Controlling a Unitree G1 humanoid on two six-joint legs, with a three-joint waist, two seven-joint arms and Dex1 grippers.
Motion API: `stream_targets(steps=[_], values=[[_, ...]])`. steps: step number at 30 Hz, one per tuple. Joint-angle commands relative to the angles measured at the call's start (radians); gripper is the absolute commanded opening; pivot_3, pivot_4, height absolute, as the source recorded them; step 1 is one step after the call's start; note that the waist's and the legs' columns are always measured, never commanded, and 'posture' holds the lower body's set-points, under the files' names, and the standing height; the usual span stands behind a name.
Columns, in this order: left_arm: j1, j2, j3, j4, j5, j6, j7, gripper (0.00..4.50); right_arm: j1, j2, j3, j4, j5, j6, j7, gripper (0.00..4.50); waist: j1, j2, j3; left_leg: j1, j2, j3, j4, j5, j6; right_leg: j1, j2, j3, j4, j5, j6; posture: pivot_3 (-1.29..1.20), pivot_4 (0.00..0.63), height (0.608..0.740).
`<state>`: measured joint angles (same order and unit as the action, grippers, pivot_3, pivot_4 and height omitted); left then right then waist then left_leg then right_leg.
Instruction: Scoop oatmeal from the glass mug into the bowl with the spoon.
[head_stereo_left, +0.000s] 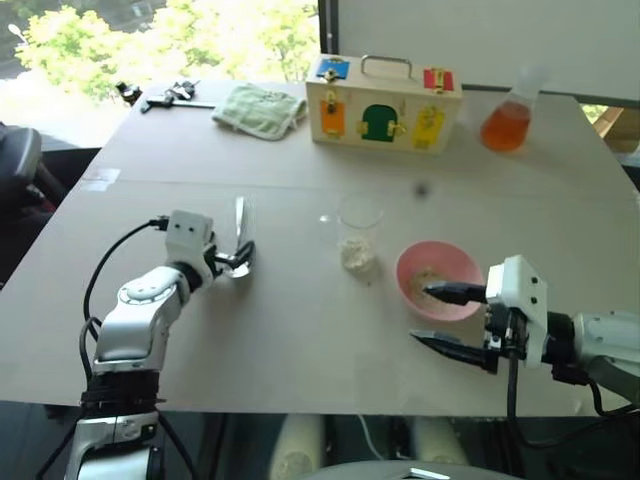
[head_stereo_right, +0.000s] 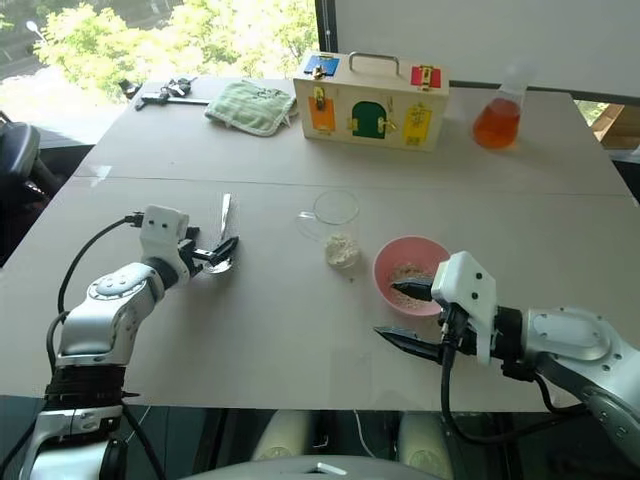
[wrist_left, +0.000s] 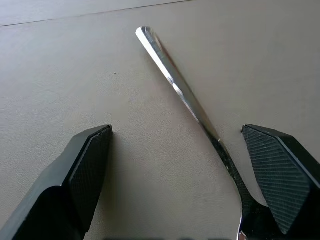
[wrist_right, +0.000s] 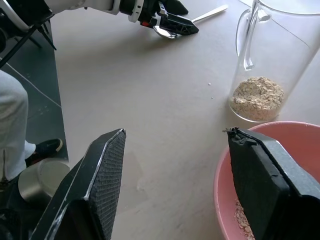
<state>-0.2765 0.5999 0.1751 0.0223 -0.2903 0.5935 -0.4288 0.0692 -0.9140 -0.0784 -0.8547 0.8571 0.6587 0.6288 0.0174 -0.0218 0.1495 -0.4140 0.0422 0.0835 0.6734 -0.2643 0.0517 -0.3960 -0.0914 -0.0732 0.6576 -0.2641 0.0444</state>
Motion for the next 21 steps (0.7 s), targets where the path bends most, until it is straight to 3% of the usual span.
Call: stream_targets(steps=[1,4,8,13,14,17,21], values=[[0.017,0.01,-0.057,0.002,0.003,0.066,-0.059,4.42,0.026,0.018,-0.02,-0.032,-0.031,-0.032,0.005,3.27,-0.001,0.001,-0.001,0.0,0.0,0.0,0.0,0.0,0.0,0.0,0.0,0.0,0.001,0.0,0.0,0.0,0.15,0.74],[0.04,0.014,-0.057,-0.022,-0.01,0.109,-0.079,4.42,0.041,0.03,-0.024,-0.038,-0.046,-0.039,0.007,3.27,-0.002,0.002,-0.001,0.001,0.0,0.0,0.0,0.0,0.0,0.001,0.0,0.001,0.001,0.0,0.0,0.0,0.15,0.74],[0.092,0.008,-0.033,-0.067,-0.028,0.175,-0.068,2.82,0.046,0.039,-0.029,-0.04,-0.052,-0.041,0.011,3.27,-0.003,0.004,-0.002,0.002,0.0,0.0,0.0,0.0,0.0,0.001,-0.001,0.001,0.001,0.0,0.0,0.0,0.15,0.74],[0.161,-0.006,0.008,-0.121,-0.025,0.223,-0.024,0.36,0.033,0.043,-0.031,-0.029,-0.055,-0.041,0.024,3.27,-0.003,0.006,-0.004,0.004,0.0,0.001,0.0,0.0,0.0,0.002,-0.001,0.003,0.002,0.0,0.0,0.0,0.15,0.74],[0.185,-0.004,0.009,-0.136,-0.02,0.223,-0.02,0.06,0.028,0.043,-0.03,-0.025,-0.055,-0.04,0.027,3.27,-0.004,0.007,-0.004,0.004,0.0,0.001,0.0,0.0,0.0,0.002,-0.001,0.003,0.002,0.0,0.0,0.0,0.15,0.74],[0.273,-0.03,0.041,-0.213,-0.039,0.179,-0.02,0.06,0.016,0.042,-0.026,-0.015,-0.049,-0.038,0.043,3.27,-0.009,0.009,-0.005,0.01,0.0,0.005,-0.003,0.0,0.0,0.006,-0.001,0.006,0.002,0.0,0.0,0.0,0.15,0.74],[0.538,-0.133,0.115,-0.447,-0.142,-0.028,-0.126,0.06,-0.018,0.043,-0.021,0.006,-0.02,-0.024,0.059,3.27,-0.031,0.012,-0.007,0.018,0.003,0.01,-0.006,-0.004,0.002,0.01,-0.005,0.011,-0.001,0.0,0.0,0.0,0.15,0.74]])
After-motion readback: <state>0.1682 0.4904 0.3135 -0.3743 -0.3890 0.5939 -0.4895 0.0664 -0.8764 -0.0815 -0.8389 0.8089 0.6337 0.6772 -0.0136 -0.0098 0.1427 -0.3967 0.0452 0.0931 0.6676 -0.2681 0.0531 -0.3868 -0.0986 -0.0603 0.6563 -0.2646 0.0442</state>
